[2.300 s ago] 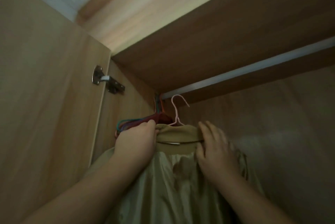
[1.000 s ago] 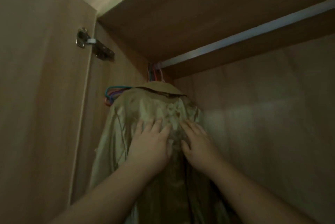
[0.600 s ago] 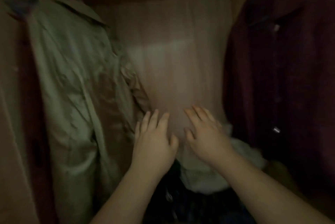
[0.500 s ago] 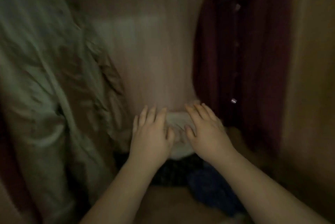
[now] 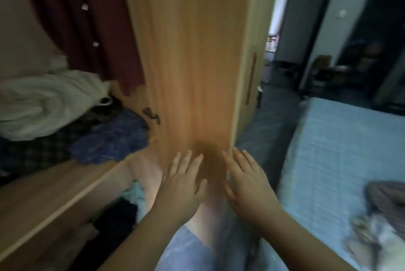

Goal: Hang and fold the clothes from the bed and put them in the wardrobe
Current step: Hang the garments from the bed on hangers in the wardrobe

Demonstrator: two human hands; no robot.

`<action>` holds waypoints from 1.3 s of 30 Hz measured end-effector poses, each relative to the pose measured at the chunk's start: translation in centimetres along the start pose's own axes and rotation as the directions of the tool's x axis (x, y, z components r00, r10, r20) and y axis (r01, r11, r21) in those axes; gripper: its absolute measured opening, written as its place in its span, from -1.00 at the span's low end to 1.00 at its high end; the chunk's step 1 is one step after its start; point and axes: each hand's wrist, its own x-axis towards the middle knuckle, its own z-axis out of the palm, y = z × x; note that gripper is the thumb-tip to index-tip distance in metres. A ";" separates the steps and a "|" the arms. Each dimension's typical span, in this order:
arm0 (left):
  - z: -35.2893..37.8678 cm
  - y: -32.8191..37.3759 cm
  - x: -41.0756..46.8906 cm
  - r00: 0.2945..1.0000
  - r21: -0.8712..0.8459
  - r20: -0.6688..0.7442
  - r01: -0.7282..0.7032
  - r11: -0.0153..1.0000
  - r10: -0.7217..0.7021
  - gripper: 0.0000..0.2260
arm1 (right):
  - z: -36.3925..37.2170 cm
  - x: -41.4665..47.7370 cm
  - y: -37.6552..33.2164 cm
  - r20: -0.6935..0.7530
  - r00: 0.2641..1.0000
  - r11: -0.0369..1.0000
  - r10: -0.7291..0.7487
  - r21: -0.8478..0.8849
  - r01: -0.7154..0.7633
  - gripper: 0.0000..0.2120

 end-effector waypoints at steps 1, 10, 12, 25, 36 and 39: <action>1.6 2.8 -0.4 0.999 -0.003 0.029 -0.034 0.999 0.034 -0.39 | -0.8 -2.3 2.6 0.006 0.999 0.999 0.046 -0.015 -0.046 -0.32; 13.5 31.1 -5.4 0.925 -0.136 0.230 -0.277 0.951 0.302 -0.40 | -9.6 -24.3 24.4 -0.006 0.912 0.902 0.409 -0.145 -0.406 -0.37; 15.2 36.4 -6.3 0.891 -0.150 0.263 -0.340 0.928 0.369 -0.40 | -11.3 -29.1 27.8 -0.024 0.872 0.859 0.489 -0.159 -0.487 -0.37; 24.5 56.7 -8.7 0.605 -0.208 0.422 -0.661 0.721 0.675 -0.39 | -16.1 -44.1 40.4 -0.113 0.635 0.630 0.764 -0.075 -0.773 -0.41; 35.5 68.9 -0.9 0.456 -0.339 0.497 -0.681 0.649 0.738 -0.42 | -14.5 -44.3 54.3 -0.004 0.496 0.494 0.868 -0.093 -0.865 -0.39; 38.9 72.2 2.3 0.423 -0.338 0.497 -0.710 0.618 0.758 -0.43 | -13.7 -43.8 58.8 0.081 0.429 0.435 0.899 -0.074 -0.897 -0.39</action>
